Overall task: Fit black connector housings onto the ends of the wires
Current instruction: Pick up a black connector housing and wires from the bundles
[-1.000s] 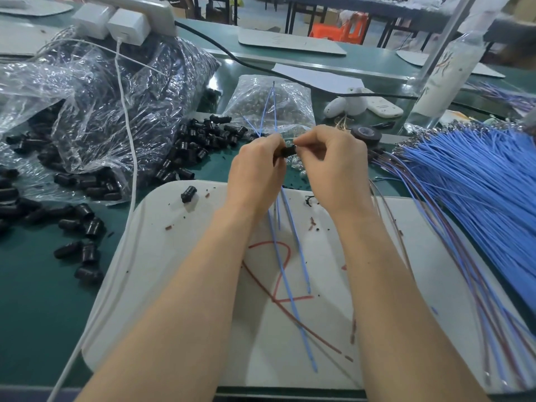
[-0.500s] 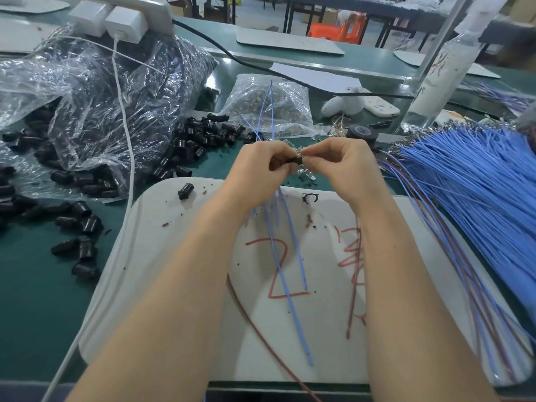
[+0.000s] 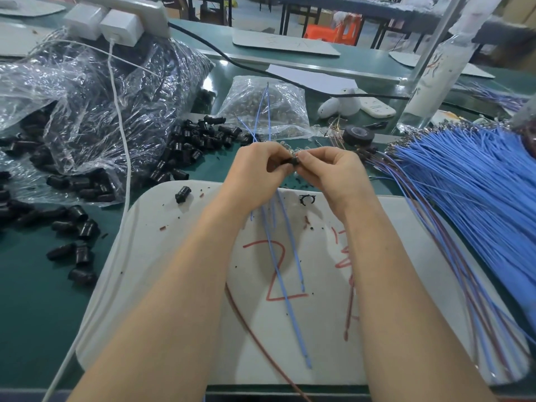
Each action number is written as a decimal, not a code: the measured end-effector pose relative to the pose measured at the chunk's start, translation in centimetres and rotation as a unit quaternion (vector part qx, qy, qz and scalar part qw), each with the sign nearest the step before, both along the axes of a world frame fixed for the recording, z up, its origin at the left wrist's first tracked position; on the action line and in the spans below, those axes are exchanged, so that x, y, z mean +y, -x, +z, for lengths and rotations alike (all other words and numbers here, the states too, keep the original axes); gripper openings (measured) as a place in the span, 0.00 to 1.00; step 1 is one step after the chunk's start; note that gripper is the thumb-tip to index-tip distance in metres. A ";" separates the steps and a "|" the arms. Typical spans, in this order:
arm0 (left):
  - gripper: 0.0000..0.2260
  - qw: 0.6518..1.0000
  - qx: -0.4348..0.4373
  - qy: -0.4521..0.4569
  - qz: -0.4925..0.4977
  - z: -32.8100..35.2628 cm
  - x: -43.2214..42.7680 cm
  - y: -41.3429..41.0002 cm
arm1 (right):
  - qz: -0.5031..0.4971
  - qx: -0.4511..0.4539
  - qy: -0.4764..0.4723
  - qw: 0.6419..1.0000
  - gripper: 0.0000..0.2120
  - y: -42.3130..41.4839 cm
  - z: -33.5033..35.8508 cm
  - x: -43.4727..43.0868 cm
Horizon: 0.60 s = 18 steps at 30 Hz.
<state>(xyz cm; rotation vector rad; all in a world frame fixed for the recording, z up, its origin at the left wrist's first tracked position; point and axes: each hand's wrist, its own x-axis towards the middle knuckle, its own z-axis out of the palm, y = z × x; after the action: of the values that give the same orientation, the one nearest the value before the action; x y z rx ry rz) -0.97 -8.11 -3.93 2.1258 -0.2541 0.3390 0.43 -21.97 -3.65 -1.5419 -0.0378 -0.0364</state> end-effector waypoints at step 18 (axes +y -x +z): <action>0.04 0.880 -0.104 0.452 0.101 12.8 -3.4 -1.4 | 0.122 0.002 0.053 0.991 0.15 7.2 9.2 -3.3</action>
<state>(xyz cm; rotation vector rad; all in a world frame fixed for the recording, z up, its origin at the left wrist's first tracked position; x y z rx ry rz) 0.47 -11.56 8.88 1.1833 0.0222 0.6613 -6.81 -25.27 5.54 -1.6340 -0.2283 0.1640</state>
